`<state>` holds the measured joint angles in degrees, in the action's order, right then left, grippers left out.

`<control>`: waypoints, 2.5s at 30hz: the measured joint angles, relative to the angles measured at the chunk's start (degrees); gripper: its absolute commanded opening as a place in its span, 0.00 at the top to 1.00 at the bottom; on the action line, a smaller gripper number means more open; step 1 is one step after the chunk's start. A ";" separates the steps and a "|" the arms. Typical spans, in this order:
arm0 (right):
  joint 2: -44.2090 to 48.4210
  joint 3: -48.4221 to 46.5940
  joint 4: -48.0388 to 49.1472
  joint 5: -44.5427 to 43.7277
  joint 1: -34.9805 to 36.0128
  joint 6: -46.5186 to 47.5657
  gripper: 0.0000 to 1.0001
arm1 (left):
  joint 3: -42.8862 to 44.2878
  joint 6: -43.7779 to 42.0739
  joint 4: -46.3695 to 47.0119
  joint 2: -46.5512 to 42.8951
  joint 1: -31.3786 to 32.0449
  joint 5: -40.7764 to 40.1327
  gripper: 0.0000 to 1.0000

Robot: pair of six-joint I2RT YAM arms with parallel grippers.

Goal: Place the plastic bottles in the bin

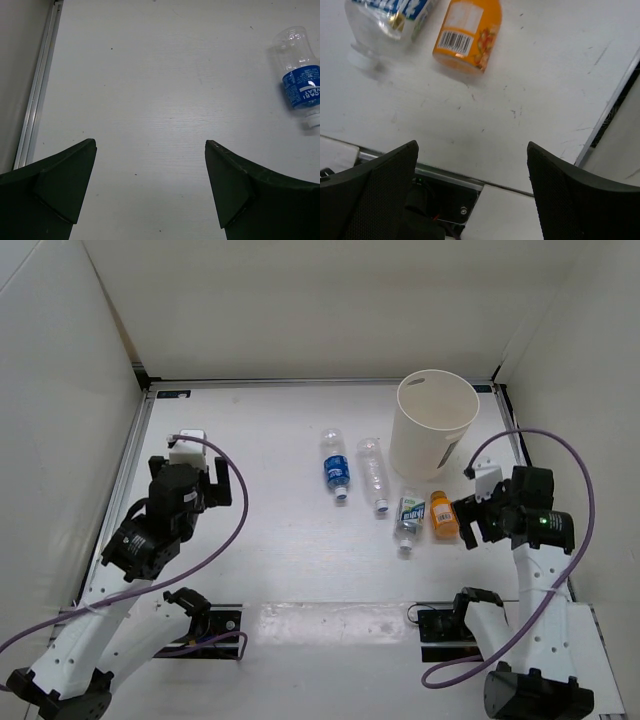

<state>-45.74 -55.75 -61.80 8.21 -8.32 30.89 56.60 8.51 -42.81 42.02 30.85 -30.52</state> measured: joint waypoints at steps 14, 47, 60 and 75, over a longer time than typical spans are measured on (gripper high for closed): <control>-0.79 12.98 8.68 3.56 2.08 4.04 0.10 | -0.09 1.25 -1.73 3.98 0.00 -0.96 0.00; -31.23 2.71 17.44 10.36 -3.43 -5.46 0.10 | -1.51 5.95 -3.76 5.25 -0.04 -0.11 0.00; -42.56 -2.32 14.95 11.15 -1.99 -6.51 0.12 | -1.51 6.40 -4.66 6.51 -0.04 -0.35 0.00; -50.36 -9.81 9.05 6.01 3.32 -7.80 0.29 | -1.51 8.83 -6.93 5.77 -0.11 -1.97 0.00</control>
<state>-96.09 -65.56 -52.75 14.22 -4.99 23.09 55.09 17.34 -49.74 47.79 30.74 -32.49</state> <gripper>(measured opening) 0.739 1.000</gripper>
